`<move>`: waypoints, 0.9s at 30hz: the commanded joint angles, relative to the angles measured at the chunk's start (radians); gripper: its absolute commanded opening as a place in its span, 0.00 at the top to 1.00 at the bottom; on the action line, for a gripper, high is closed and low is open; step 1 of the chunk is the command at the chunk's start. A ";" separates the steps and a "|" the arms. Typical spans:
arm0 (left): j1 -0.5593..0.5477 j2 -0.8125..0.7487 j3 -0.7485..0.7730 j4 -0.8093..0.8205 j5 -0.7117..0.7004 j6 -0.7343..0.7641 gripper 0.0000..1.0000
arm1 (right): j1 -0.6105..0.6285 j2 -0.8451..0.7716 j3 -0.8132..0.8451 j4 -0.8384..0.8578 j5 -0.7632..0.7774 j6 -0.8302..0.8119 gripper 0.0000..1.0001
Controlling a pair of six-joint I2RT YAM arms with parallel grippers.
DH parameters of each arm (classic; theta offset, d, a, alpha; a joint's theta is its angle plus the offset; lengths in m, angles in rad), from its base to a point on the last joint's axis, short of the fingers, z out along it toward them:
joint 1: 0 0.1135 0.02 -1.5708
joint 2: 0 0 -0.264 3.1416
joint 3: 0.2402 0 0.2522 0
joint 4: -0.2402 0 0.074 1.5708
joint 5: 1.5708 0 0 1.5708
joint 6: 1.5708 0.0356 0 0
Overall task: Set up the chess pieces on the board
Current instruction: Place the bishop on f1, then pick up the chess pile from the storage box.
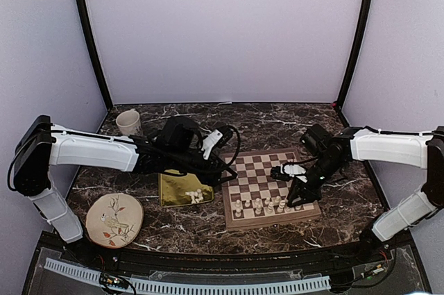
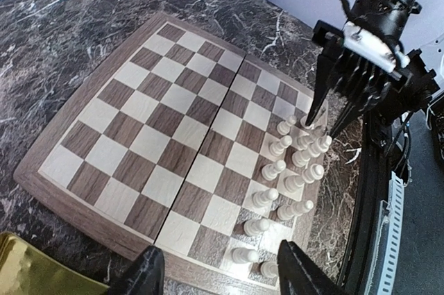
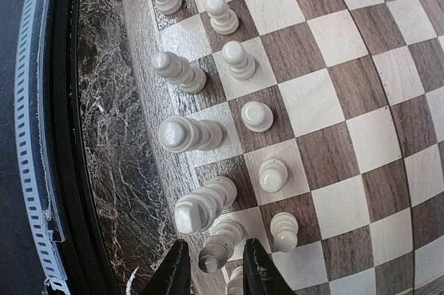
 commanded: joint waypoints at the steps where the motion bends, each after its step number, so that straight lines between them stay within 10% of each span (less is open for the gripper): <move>1: -0.002 -0.039 0.031 -0.157 -0.109 -0.023 0.42 | 0.007 -0.039 0.088 -0.064 -0.017 0.007 0.72; 12: 0.065 -0.158 -0.025 -0.610 -0.341 -0.303 0.44 | -0.055 -0.086 0.182 -0.048 -0.110 0.116 0.69; 27: 0.164 -0.293 -0.274 -0.407 -0.242 -0.575 0.46 | 0.136 0.315 0.651 -0.027 0.030 0.240 0.66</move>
